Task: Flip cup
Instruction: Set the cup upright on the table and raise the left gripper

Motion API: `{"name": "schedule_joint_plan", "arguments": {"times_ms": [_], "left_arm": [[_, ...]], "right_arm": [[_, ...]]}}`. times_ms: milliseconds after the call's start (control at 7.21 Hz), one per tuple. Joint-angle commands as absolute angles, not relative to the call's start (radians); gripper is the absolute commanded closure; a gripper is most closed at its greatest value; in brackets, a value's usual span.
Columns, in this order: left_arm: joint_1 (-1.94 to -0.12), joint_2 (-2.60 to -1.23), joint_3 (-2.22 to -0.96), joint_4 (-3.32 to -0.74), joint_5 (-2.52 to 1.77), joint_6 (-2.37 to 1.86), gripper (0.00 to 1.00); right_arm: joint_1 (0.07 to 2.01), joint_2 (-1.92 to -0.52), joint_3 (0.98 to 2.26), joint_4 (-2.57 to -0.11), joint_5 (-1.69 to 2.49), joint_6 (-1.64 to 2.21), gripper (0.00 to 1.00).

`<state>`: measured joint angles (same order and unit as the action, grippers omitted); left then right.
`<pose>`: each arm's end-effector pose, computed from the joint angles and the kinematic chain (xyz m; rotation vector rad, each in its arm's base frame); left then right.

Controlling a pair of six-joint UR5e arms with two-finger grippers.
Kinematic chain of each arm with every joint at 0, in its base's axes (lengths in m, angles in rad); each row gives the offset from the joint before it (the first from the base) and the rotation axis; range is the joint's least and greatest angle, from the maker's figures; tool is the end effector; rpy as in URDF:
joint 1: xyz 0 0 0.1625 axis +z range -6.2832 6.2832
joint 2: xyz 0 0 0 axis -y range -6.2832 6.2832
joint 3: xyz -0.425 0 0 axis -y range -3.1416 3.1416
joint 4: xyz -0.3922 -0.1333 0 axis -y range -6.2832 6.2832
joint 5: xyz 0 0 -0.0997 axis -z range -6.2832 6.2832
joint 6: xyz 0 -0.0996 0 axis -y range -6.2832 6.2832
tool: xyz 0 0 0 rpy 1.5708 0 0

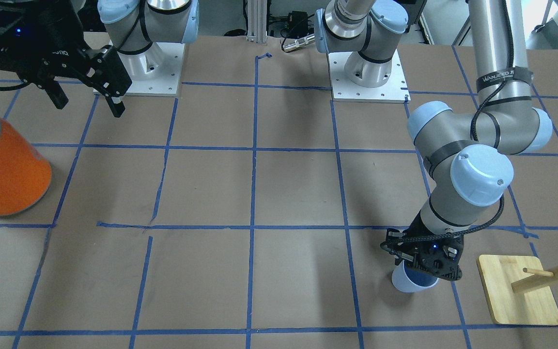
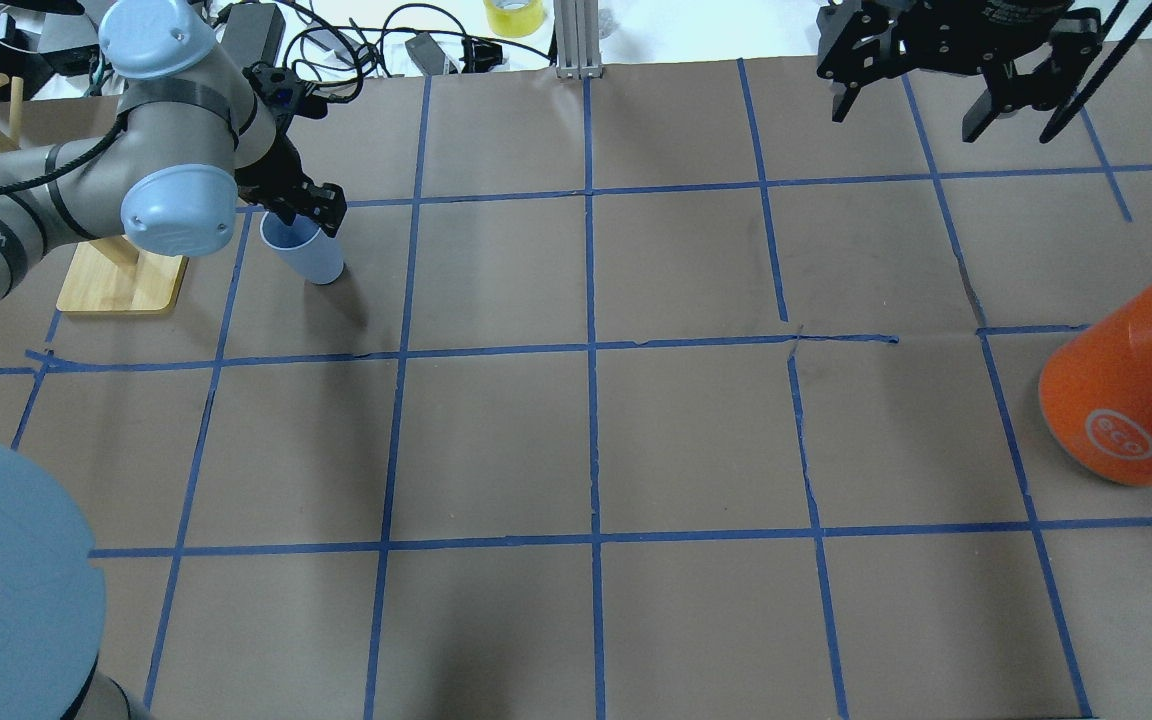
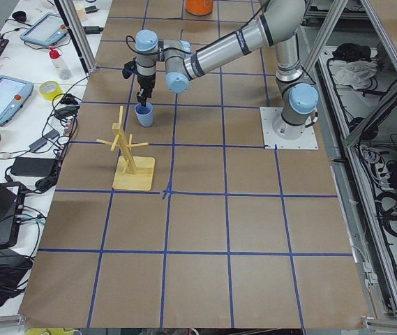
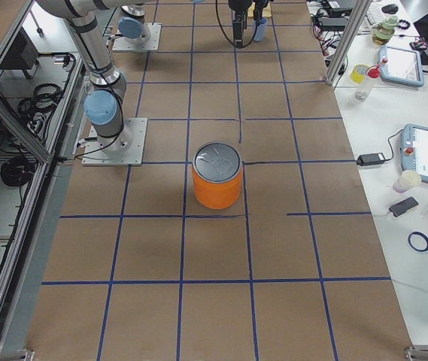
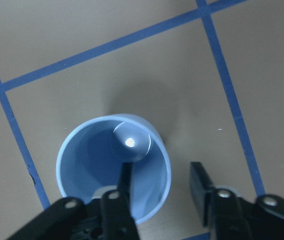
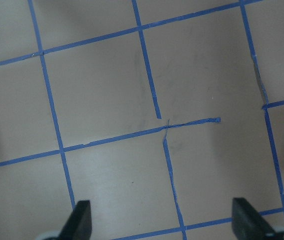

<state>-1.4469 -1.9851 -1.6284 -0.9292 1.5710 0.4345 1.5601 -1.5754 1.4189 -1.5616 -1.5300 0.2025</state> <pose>-0.0537 -0.6471 0.2919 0.4771 3.0473 -0.2521 0.1320 -0.5001 0.5648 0.3230 3.0622 -0.2201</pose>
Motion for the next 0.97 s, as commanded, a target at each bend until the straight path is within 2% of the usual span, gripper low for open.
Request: {"name": "schedule_joint_plan", "arguments": {"times_ms": [0,277,555,832], "left_arm": [[-1.475,-1.913,-1.629,-0.952,1.583,0.405,0.00],[-1.545,-1.779,-1.611,-1.116,1.601,0.287,0.00],[-1.546,-1.581,-1.583,-1.358,1.620,0.276,0.00],[-1.545,-1.516,-1.563,-1.474,1.624,0.223,0.00]], "right_arm": [[1.560,-1.575,1.419,-1.562,-1.529,0.202,0.00],[1.560,-1.575,1.419,-1.562,-1.529,0.202,0.00],[1.560,-1.575,1.419,-1.562,-1.529,0.202,0.00],[1.560,-1.575,1.419,-1.563,-1.529,0.202,0.00]]}}
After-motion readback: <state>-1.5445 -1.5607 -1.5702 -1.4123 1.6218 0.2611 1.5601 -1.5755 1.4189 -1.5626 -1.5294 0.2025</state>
